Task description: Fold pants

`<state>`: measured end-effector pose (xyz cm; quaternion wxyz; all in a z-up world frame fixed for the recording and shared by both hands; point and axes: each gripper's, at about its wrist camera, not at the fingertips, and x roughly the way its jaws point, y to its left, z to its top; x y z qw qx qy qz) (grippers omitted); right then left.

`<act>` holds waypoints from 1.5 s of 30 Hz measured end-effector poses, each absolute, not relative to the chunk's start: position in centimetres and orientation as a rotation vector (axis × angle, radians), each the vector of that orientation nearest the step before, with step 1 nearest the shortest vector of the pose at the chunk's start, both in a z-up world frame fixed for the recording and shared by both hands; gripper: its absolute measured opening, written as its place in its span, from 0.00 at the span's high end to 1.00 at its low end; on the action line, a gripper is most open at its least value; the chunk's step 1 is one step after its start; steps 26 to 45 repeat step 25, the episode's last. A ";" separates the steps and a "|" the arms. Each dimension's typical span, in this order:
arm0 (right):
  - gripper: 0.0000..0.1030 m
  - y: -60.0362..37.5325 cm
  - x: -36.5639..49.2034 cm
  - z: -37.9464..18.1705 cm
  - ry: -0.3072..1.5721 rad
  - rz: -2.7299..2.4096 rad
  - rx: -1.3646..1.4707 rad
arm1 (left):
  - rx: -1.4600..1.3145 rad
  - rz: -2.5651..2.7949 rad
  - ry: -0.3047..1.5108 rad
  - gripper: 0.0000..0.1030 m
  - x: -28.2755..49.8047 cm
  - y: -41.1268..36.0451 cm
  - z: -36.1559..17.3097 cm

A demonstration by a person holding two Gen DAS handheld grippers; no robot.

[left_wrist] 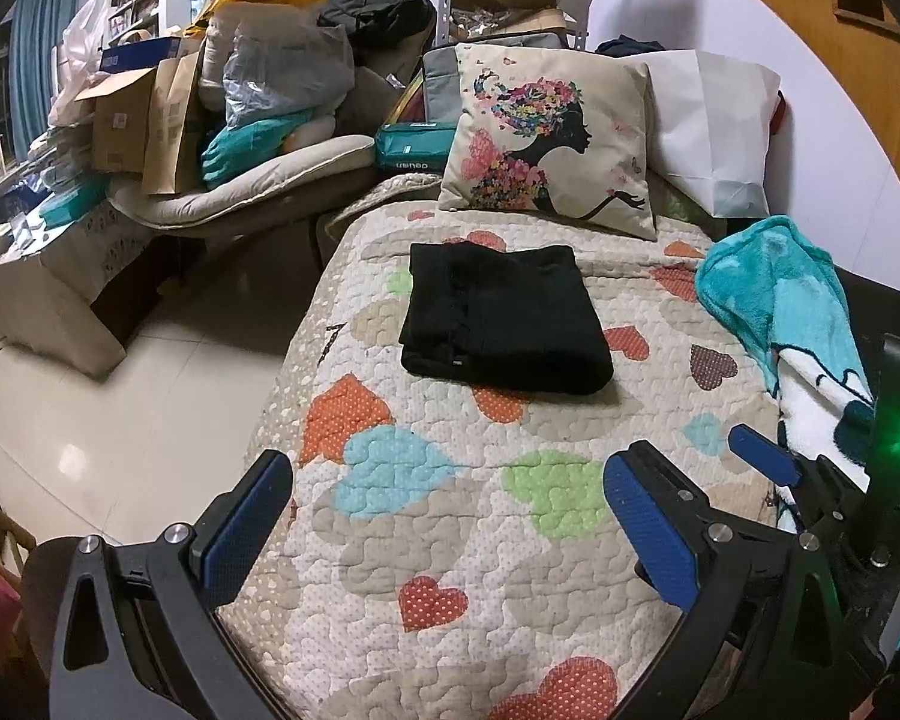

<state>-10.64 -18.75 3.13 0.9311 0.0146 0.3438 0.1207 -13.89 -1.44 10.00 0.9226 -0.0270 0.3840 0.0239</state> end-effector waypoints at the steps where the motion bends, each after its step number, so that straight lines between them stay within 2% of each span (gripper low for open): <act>1: 0.14 -18.8 -10.6 3.1 0.705 0.247 0.029 | -0.054 0.048 0.787 0.00 -13.9 -1.4 10.1; 18: 0.13 -18.8 -10.5 2.6 0.715 0.247 0.021 | -0.082 0.043 0.821 0.00 -13.6 -0.9 8.9; 25: 0.13 -18.9 -10.0 2.0 0.746 0.237 0.004 | -0.145 0.073 0.870 0.00 -11.1 1.0 7.6; 45: 0.13 -18.9 -10.0 2.0 0.746 0.237 0.004 | -0.145 0.073 0.870 0.00 -11.1 1.0 7.6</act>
